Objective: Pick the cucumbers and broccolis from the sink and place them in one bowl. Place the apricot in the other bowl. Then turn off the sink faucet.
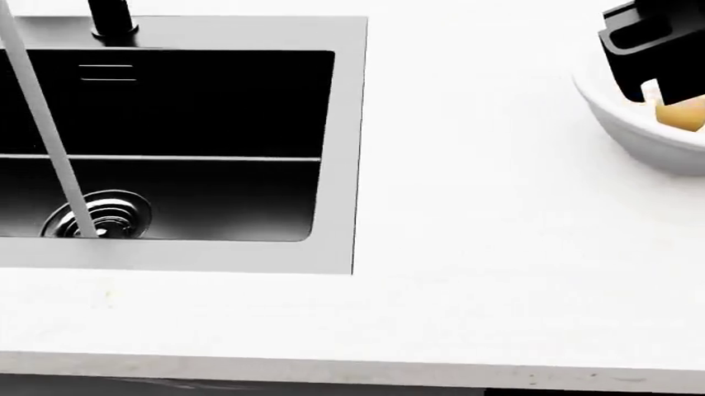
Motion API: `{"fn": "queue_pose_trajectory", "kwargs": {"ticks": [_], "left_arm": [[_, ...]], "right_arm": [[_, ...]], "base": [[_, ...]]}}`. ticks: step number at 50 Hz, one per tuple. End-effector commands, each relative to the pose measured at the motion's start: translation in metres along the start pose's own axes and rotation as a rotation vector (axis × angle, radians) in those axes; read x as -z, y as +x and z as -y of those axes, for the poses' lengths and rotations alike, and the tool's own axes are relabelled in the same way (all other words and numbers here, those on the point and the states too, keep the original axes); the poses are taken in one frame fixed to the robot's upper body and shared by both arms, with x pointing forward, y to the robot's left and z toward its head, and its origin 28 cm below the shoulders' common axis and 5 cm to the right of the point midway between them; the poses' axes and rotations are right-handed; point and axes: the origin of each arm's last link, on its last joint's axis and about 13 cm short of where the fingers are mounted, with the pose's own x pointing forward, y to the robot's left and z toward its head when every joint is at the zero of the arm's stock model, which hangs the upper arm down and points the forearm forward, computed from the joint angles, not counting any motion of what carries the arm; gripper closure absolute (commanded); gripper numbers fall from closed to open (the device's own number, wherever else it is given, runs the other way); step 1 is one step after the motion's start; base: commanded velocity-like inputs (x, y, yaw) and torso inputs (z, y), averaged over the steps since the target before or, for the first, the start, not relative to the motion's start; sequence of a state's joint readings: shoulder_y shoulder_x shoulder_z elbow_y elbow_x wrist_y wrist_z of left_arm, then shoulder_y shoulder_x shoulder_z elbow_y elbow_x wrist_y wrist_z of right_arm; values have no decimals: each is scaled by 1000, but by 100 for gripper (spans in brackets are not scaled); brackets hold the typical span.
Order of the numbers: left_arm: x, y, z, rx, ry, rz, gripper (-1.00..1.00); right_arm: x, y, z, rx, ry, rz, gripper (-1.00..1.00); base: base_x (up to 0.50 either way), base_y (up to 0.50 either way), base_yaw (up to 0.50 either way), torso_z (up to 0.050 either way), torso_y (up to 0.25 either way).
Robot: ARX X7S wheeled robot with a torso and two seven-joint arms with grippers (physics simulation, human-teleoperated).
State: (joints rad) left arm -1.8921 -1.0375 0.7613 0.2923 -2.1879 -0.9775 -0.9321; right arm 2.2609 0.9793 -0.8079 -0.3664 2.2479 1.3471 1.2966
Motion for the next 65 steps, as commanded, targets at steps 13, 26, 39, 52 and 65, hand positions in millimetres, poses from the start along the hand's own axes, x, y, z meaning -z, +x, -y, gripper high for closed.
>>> {"fn": "queue_pose_trajectory", "kwargs": {"ticks": [13, 26, 39, 52, 65], "left_arm": [[-13, -4, -21, -51, -49, 11, -100], [-11, -2, -20, -55, -40, -1, -100], [-11, 3, -17, -50, -19, -14, -100], [-19, 37, -8, -27, 8, -59, -100], [-10, 50, -13, -42, -12, -89, -100]], "right_arm": [[-12, 1, -3, -30, -4, 45, -100], [-11, 5, -5, -33, -3, 41, -100], [-9, 6, -5, -30, 3, 35, -100], [-9, 27, 5, 21, 54, -6, -100], [13, 54, -14, -17, 48, -89, -100]], "base": [[0, 500, 0, 0, 0], [0, 500, 0, 0, 0], [0, 500, 0, 0, 0], [0, 108, 0, 0, 0], [0, 0, 0, 0, 0]]}}
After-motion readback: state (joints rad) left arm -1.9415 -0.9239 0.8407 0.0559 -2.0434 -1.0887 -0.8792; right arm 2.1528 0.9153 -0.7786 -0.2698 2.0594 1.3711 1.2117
